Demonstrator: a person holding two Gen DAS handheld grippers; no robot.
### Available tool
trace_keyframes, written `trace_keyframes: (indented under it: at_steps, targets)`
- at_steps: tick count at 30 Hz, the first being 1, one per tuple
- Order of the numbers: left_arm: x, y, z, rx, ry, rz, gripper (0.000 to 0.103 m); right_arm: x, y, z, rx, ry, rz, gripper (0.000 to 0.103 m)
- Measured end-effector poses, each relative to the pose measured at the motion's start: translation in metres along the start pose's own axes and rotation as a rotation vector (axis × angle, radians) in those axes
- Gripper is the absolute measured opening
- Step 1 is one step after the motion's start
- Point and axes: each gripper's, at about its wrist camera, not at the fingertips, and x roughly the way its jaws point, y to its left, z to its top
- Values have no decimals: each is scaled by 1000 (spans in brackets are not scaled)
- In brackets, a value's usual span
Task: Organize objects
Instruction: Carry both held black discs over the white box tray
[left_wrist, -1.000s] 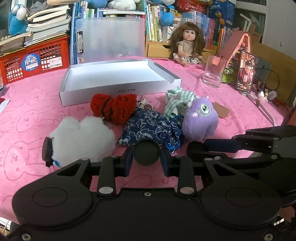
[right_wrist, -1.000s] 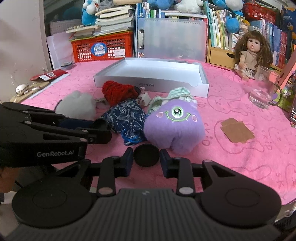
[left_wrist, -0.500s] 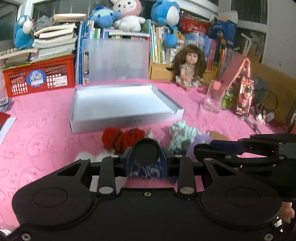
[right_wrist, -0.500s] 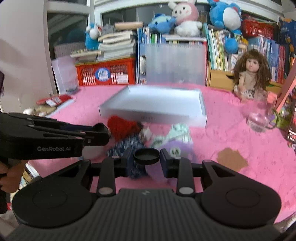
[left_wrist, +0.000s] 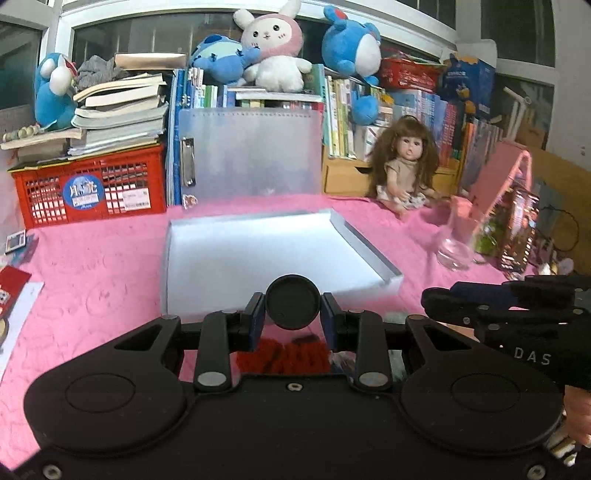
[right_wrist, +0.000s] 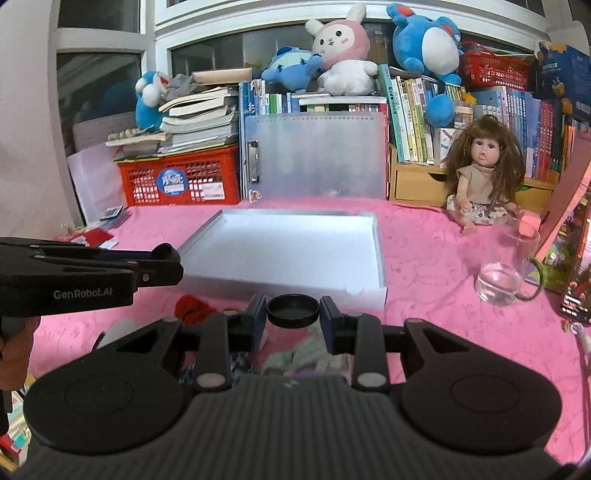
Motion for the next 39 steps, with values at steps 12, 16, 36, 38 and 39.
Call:
trace_keyframes:
  at_steps: [12,16,36,38,39]
  targets:
    - [75,20,42,-13,18,50,30,55,-28,43,21,19,-3,36]
    - [112,31,59,-37,56,54,30,79,-41,57,29,38,0,36]
    - [236,63,50,-72,250,149,30,220,-60,74,109,274,56,36]
    - [239,63,47,-64,259,155,30,225,-58,71,106,287,55,36]
    - [240,63,47,-62,263,158,30,227,-57,69,106,292,54,36]
